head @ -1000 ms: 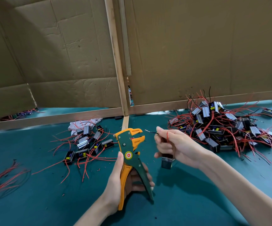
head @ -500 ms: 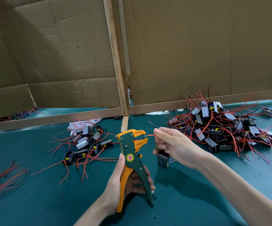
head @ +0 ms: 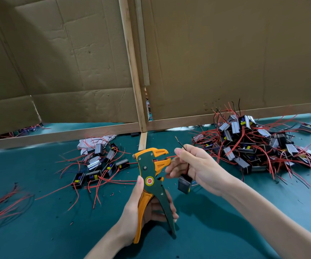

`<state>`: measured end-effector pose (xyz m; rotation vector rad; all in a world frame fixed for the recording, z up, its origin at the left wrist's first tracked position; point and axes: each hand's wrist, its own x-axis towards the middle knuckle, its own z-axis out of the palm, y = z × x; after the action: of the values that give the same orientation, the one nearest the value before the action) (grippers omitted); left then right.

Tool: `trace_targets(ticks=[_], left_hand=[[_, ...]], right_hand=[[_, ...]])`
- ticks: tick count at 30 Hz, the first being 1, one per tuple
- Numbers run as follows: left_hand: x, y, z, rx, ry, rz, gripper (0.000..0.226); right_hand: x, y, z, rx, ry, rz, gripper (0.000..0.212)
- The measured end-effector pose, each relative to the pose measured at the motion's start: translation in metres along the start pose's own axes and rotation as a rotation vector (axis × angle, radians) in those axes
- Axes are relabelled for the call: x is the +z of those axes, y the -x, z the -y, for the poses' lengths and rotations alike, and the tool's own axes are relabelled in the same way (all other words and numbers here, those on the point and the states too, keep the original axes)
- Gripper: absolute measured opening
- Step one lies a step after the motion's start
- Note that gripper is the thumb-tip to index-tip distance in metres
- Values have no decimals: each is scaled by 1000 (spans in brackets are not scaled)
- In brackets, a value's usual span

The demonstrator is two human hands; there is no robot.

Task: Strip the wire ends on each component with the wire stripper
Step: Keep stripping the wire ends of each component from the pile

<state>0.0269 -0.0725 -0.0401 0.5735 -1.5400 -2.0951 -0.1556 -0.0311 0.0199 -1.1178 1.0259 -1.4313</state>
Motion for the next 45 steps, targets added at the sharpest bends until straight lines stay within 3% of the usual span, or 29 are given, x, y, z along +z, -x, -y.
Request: trace_targets(ticks=[8, 14, 19, 26, 29, 31, 34, 39, 42, 45], left_hand=[[-2, 1, 2, 17, -28, -44, 84], [2, 0, 10, 51, -69, -318, 84], [2, -2, 4, 78, 36, -173, 81], [-5, -7, 3, 138, 86, -224, 81], [-7, -8, 3, 155, 120, -232, 82], [-8, -9, 4, 163, 145, -249, 82], [-9, -9, 4, 181, 167, -289, 83], [-12, -10, 3, 202, 191, -337, 82], [-13, -11, 3, 217, 189, -356, 82], [-16, -13, 2, 248, 157, -407, 81]], right_hand=[[3, 1, -1, -26, 0, -5, 13], [4, 0, -4, -14, 19, 28, 22], [1, 0, -2, -38, 24, -8, 22], [-14, -8, 28, -294, 330, -311, 28], [-34, -18, 51, -546, 786, -446, 21], [-51, -32, 64, -619, 1076, -522, 16], [-88, -61, 72, -473, 1341, -675, 20], [-136, -90, 69, -141, 1506, -925, 43], [-147, -96, 65, 142, 1598, -922, 74], [-130, -100, 68, 374, 1761, -975, 85]])
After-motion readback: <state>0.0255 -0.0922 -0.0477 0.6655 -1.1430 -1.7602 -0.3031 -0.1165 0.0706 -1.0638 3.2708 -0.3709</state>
